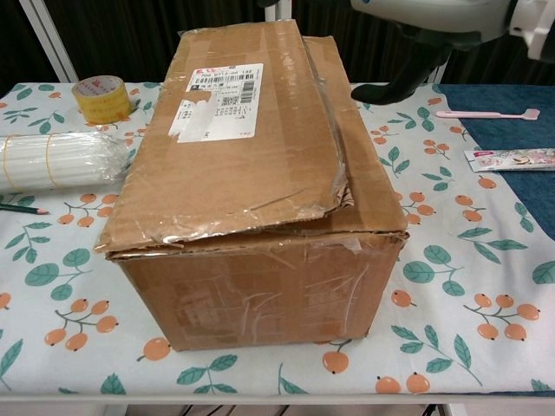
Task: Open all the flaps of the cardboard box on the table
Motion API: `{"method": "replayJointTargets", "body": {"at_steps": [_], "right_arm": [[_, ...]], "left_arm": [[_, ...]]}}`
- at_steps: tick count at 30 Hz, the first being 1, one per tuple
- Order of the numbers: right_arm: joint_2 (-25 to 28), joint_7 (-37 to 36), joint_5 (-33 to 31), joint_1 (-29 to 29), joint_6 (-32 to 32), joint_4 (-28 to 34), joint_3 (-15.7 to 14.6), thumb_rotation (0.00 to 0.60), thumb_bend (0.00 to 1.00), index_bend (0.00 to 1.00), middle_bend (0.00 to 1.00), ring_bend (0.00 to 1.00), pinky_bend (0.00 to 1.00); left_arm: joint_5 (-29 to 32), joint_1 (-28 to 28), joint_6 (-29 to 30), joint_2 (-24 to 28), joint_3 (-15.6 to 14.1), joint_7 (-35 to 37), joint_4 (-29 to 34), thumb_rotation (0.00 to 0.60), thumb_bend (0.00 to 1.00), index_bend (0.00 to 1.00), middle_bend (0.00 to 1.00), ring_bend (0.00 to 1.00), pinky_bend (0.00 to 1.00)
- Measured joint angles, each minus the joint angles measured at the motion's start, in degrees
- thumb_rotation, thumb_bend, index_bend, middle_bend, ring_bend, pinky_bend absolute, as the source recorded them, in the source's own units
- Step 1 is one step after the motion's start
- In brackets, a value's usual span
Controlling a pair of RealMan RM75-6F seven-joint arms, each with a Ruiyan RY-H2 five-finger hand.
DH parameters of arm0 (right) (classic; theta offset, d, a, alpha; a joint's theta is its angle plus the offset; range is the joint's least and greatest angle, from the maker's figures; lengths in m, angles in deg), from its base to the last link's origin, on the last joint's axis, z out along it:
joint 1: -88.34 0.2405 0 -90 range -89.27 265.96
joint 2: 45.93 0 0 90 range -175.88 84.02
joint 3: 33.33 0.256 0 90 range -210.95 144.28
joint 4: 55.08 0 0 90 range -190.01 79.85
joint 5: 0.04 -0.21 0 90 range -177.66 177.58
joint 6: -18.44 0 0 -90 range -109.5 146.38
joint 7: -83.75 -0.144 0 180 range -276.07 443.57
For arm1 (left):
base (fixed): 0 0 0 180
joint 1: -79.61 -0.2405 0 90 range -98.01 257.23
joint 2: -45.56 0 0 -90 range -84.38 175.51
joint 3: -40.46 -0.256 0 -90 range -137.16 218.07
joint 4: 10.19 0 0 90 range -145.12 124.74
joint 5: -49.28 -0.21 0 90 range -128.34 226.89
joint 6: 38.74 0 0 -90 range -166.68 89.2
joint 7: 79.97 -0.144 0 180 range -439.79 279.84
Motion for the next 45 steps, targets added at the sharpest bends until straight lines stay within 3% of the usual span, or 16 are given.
{"method": "replayJointTargets", "body": {"at_steps": [11, 18, 34, 45], "right_arm": [[-4.08, 1.19, -1.81, 2.40, 0.85, -2.28, -1.93, 0.600, 0.22, 0.00, 0.00, 0.00, 0.00], [-8.96, -0.32, 0.35, 3.68, 4.70, -4.27, -1.72, 0.600, 0.22, 0.00, 0.00, 0.00, 0.00], [-13.20, 2.33, -3.51, 12.22, 6.03, -3.73, 7.03, 0.600, 0.21, 0.00, 0.00, 0.00, 0.00], [-18.45, 3.70, -6.38, 18.56, 6.68, -6.80, 9.89, 0.600, 0.21, 0.00, 0.00, 0.00, 0.00]], "left_arm": [[0.10, -0.36, 0.07, 0.02, 0.06, 1.57, -0.73, 0.215, 0.05, 0.08, 0.09, 0.07, 0.15], [-0.07, -0.66, 0.16, 0.10, -0.13, 1.61, -0.70, 0.214, 0.05, 0.08, 0.09, 0.07, 0.15], [0.43, -1.30, 0.43, 1.27, -0.01, 2.89, -0.66, 0.220, 0.05, 0.08, 0.09, 0.07, 0.15], [0.77, -1.08, 0.11, 1.35, 0.50, 3.42, -1.12, 0.221, 0.05, 0.08, 0.09, 0.07, 0.15]]}}
